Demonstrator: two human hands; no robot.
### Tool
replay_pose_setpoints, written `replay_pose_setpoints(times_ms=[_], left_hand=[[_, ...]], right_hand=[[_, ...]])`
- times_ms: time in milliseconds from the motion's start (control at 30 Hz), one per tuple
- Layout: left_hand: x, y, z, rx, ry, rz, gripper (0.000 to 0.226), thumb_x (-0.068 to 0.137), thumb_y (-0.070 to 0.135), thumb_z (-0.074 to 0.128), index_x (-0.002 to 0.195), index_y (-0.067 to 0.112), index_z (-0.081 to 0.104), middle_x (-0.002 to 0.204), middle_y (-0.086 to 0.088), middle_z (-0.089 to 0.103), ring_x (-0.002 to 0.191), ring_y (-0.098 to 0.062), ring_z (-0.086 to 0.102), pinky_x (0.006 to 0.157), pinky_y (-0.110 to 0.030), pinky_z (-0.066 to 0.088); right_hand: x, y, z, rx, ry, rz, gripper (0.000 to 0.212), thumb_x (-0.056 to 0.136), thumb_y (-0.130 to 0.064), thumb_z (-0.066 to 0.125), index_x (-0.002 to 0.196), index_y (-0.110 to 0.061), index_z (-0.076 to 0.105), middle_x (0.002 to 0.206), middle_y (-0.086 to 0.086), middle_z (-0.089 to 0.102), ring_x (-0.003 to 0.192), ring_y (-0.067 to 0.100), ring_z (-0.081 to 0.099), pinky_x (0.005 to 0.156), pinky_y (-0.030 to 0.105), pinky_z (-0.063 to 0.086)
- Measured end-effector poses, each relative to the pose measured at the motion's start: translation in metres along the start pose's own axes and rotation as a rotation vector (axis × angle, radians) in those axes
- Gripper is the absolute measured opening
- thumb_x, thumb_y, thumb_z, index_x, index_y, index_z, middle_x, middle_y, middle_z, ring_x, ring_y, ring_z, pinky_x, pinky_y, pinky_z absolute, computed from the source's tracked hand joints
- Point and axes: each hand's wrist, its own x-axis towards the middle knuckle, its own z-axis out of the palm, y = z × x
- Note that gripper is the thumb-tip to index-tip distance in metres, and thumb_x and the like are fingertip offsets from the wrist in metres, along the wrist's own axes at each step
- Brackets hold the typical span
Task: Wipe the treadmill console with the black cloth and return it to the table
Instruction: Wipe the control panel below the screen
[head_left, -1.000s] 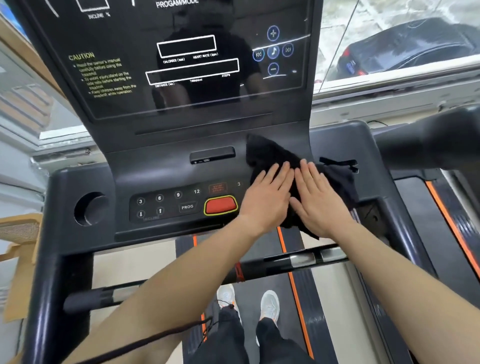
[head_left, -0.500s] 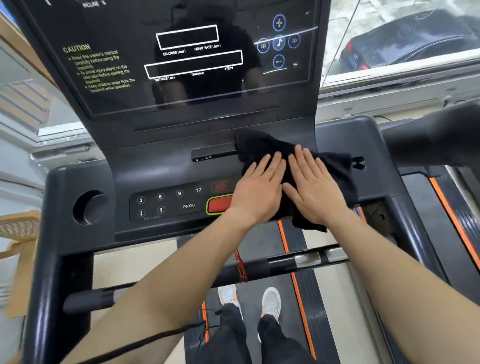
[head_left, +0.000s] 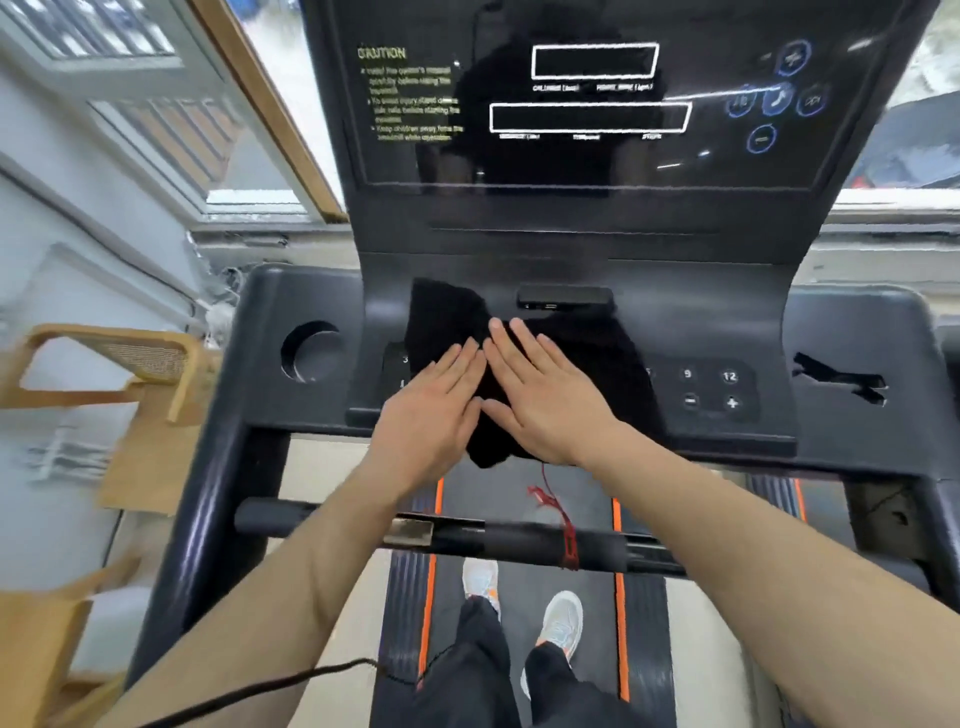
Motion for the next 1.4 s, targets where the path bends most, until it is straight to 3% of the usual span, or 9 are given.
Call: replay_pose_setpoints(times_ms=[300,600,767,933,1067,1133,1200,1300,1400], left_hand=[[-0.019,-0.024,-0.003,0.042,-0.021,-0.195,0.061,0.097,0.024,0.024,0.149,-0.004,0.039,0.152,-0.025,0.043,0.142,-0.042,0.038,0.114,-0.052,0.038],[0.091,0.15,0.016,-0.043,-0.103,0.194,0.058,0.104,0.024,0.036,0.159,0.01,0.02,0.167,-0.009,0.017,0.154,-0.026,0.014,0.122,-0.04,0.018],[0.089,0.19,0.031,0.055,-0.13,0.287,0.061,0.105,0.026,0.032,0.16,0.009,0.012,0.168,-0.009,0.01,0.155,-0.027,0.009,0.124,-0.042,0.017],[0.047,0.17,0.031,0.092,-0.067,0.282,0.069,0.1,0.023,0.048,0.159,0.007,0.017,0.167,-0.011,0.015,0.154,-0.025,0.016,0.123,-0.038,0.019],[0.023,0.155,0.028,0.08,0.113,0.188,0.066,0.078,0.004,0.073,0.141,0.009,0.055,0.145,-0.008,0.057,0.129,-0.018,0.058,0.085,-0.033,0.058],[0.023,0.155,0.022,0.096,0.145,0.154,0.045,0.076,0.006,0.077,0.118,0.017,0.069,0.112,-0.001,0.073,0.095,-0.017,0.072,0.056,-0.031,0.057],[0.028,0.159,0.007,0.153,0.147,0.078,0.017,0.083,0.015,0.072,0.097,0.025,0.07,0.084,0.005,0.072,0.073,-0.019,0.07,0.051,-0.029,0.049],[0.038,0.169,-0.014,-0.183,0.191,-0.114,0.017,0.094,0.023,0.056,0.104,0.027,0.069,0.093,0.003,0.075,0.086,-0.023,0.069,0.073,-0.035,0.052],[0.054,0.182,-0.041,-0.76,0.276,-0.381,0.012,0.09,0.016,0.06,0.096,0.024,0.068,0.092,0.003,0.074,0.088,-0.018,0.067,0.084,-0.031,0.053]], right_hand=[[0.033,-0.035,-0.004,0.005,-0.076,-0.104,0.071,0.104,-0.054,0.018,0.161,-0.014,-0.001,0.169,0.002,-0.011,0.155,0.019,-0.014,0.126,0.039,-0.002],[-0.121,0.135,-0.008,-0.045,-0.05,0.247,0.085,0.093,-0.064,0.003,0.161,-0.013,0.003,0.166,0.002,-0.012,0.153,0.019,-0.014,0.126,0.04,0.003],[-0.161,0.128,0.017,-0.014,0.112,0.402,0.075,0.1,-0.053,0.015,0.158,-0.005,0.017,0.168,0.011,0.008,0.155,0.028,0.005,0.125,0.043,0.011],[-0.162,0.103,0.034,-0.074,0.222,0.262,0.067,0.101,-0.04,0.04,0.156,-0.005,0.029,0.166,0.012,0.02,0.153,0.031,0.02,0.122,0.045,0.019],[-0.152,0.082,0.029,-0.039,0.223,0.177,0.071,0.09,-0.026,0.066,0.153,-0.006,0.038,0.163,0.011,0.031,0.149,0.032,0.031,0.117,0.047,0.031],[-0.147,0.076,0.024,-0.012,0.191,0.166,0.075,0.083,-0.018,0.073,0.15,-0.005,0.042,0.161,0.011,0.036,0.146,0.033,0.036,0.115,0.047,0.036],[-0.146,0.076,0.021,-0.009,0.217,0.133,0.076,0.073,-0.008,0.079,0.144,-0.004,0.05,0.154,0.014,0.045,0.139,0.036,0.046,0.107,0.049,0.046],[-0.152,0.075,0.017,0.069,0.404,0.189,0.067,0.068,-0.009,0.081,0.131,-0.007,0.062,0.138,0.019,0.06,0.12,0.04,0.06,0.087,0.05,0.057],[-0.155,0.072,-0.002,0.25,0.577,0.536,0.036,0.086,-0.032,0.069,0.121,-0.022,0.068,0.119,0.011,0.06,0.105,0.033,0.056,0.079,0.043,0.053]])
